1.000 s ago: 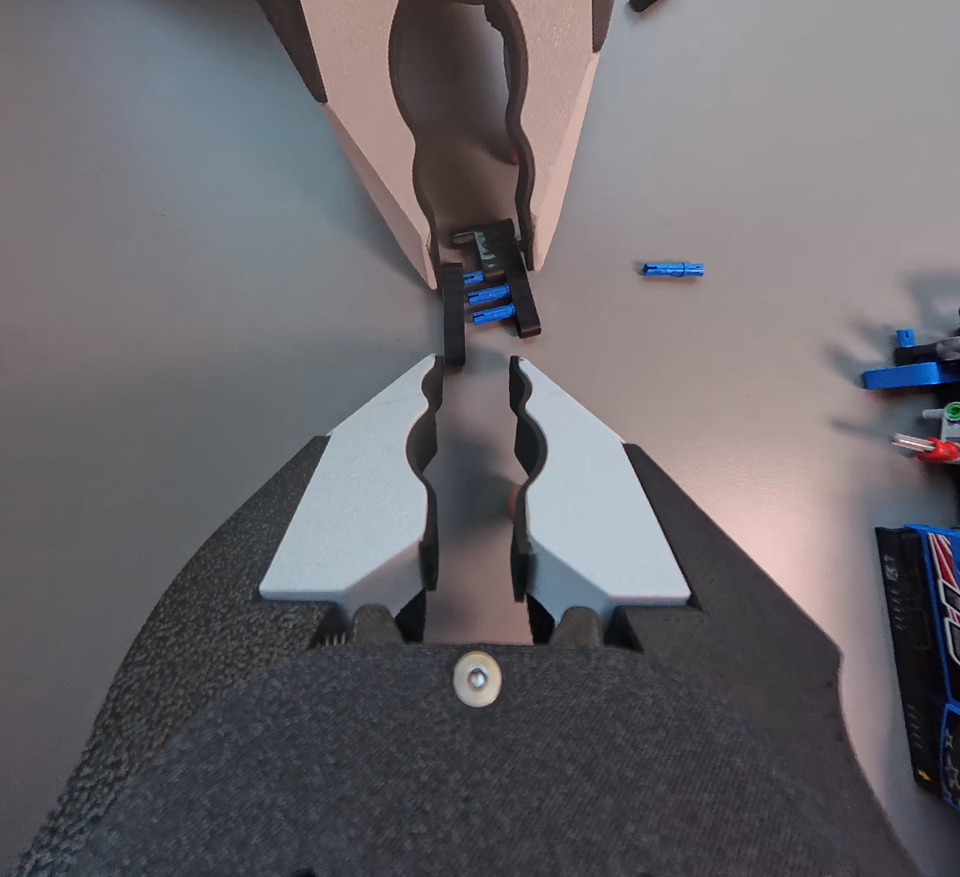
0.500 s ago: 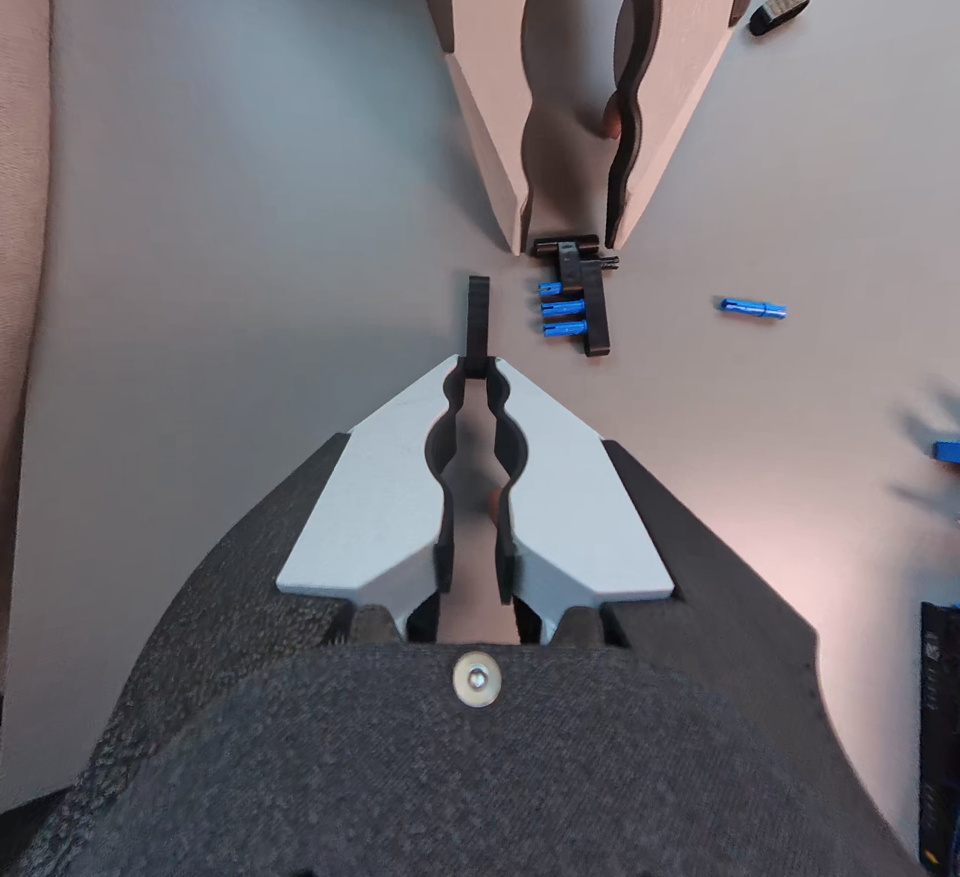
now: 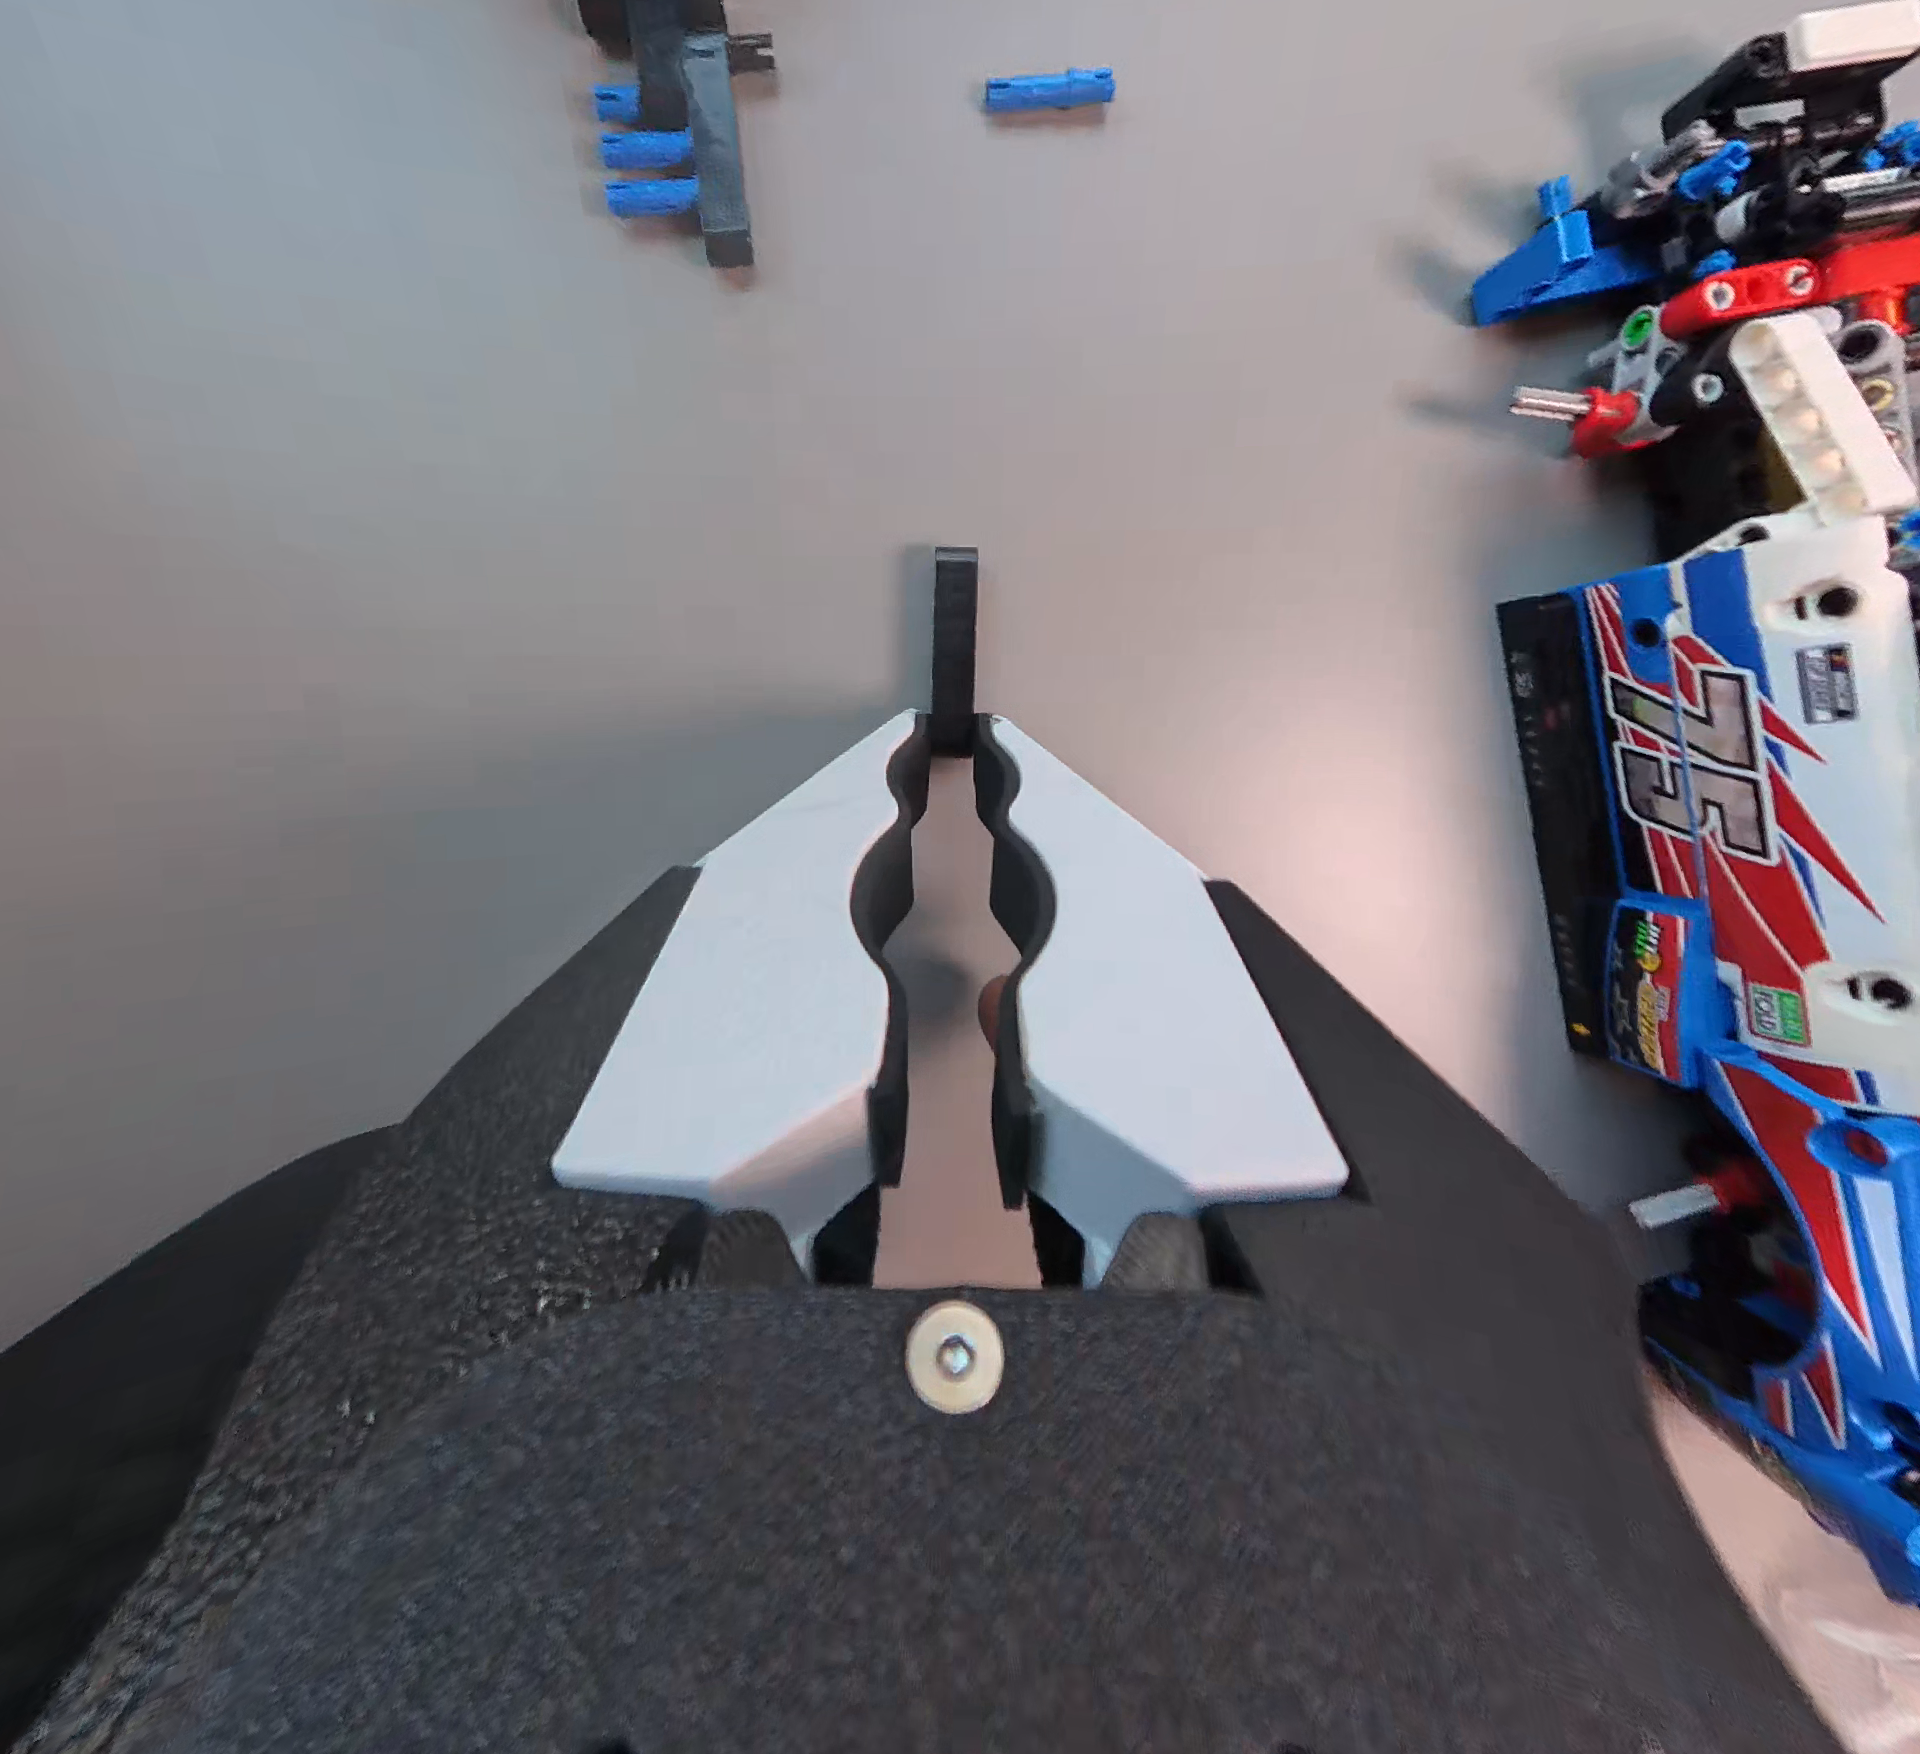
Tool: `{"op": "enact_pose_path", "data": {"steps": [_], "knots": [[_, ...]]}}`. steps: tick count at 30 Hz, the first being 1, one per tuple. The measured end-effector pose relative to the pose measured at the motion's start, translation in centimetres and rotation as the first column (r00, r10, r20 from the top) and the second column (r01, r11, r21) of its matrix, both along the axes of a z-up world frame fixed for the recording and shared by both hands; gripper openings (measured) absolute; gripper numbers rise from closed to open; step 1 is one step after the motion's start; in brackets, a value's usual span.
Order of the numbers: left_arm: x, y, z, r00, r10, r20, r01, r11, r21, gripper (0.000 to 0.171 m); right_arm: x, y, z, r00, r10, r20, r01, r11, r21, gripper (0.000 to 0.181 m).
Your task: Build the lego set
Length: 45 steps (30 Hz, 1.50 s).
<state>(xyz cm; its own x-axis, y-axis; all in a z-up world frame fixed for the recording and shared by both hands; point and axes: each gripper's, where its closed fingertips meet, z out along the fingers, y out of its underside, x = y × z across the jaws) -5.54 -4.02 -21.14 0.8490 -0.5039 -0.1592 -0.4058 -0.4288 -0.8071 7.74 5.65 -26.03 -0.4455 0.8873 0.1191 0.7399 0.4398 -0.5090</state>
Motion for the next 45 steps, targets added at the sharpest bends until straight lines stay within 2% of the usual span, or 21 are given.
{"op": "enact_pose_path", "data": {"steps": [3,6,9,14,18,21,23,27,31,34,37,41,44,45], "knots": [[-5.8,-0.3,2.8,0.976,0.201,0.08,-0.207,0.976,0.069,0.029,0.0,0.6,0.1,1.0,-0.022,-0.017,0.022,1.0,0.002,0.012],[-9.2,-1.3,2.6,0.947,0.307,0.096,-0.312,0.949,0.042,0.03,-0.7,1.1,1.1,0.995,-0.053,-0.082,0.051,0.999,-0.019,0.017],[-9.6,-2.0,-0.3,0.947,0.318,0.041,-0.314,0.946,-0.081,0.036,-1.7,1.4,2.7,0.98,-0.091,-0.176,0.083,0.995,-0.054,0.017],[-7.7,-1.5,-4.8,0.964,0.265,-0.016,-0.261,0.936,-0.235,0.044,-2.8,1.8,4.6,0.945,-0.137,-0.295,0.117,0.989,-0.086,0.017],[-7.3,-1.0,-4.8,0.963,0.268,-0.004,-0.262,0.937,-0.23,0.037,-3.2,1.8,5.4,0.928,-0.151,-0.342,0.121,0.987,-0.105,0.016],[-6.5,-1.1,-4.9,0.971,0.241,0.01,-0.232,0.944,-0.234,0.021,-3.4,1.2,5.5,0.924,-0.143,-0.354,0.105,0.987,-0.125,0.015],[-6.5,-0.9,-4.9,0.972,0.235,-0.025,-0.235,0.948,-0.214,0.0,-3.6,0.7,5.7,0.921,-0.14,-0.364,0.091,0.984,-0.15,0.014],[-5.4,-0.6,-4.8,0.981,0.192,-0.035,-0.195,0.963,-0.188,0.0,-4.3,-1.1,5.9,0.914,-0.122,-0.388,0.039,0.976,-0.214,0.013],[-5.9,-0.5,-4.2,0.975,0.219,-0.034,-0.221,0.962,-0.158,0.0,-4.4,-1.9,5.0,0.924,-0.088,-0.372,0.013,0.98,-0.199,0.013],[-7.7,0.2,-3.9,0.947,0.32,-0.012,-0.319,0.939,-0.129,0.022,-4.5,-2.2,4.8,0.927,-0.076,-0.368,0.004,0.981,-0.193,0.013],[-8.9,1.3,-4.1,0.924,0.383,0.012,-0.379,0.917,-0.123,0.034,-4.6,-2.3,4.9,0.925,-0.075,-0.373,-0.001,0.98,-0.2,0.013],[-9.2,2.6,-4.7,0.918,0.397,0.011,-0.392,0.908,-0.147,0.028,-4.6,-2.4,4.9,0.924,-0.071,-0.377,-0.003,0.981,-0.193,0.013],[-9.5,3.0,-4.7,0.913,0.404,-0.046,-0.407,0.904,-0.134,0.006,-4.7,-2.4,5.2,0.917,-0.07,-0.392,-0.006,0.982,-0.19,0.012],[-9.5,3.1,-4.7,0.917,0.391,-0.085,-0.398,0.91,-0.116,0.006,-4.7,-2.5,5.3,0.913,-0.07,-0.403,-0.009,0.981,-0.192,0.012]]}}
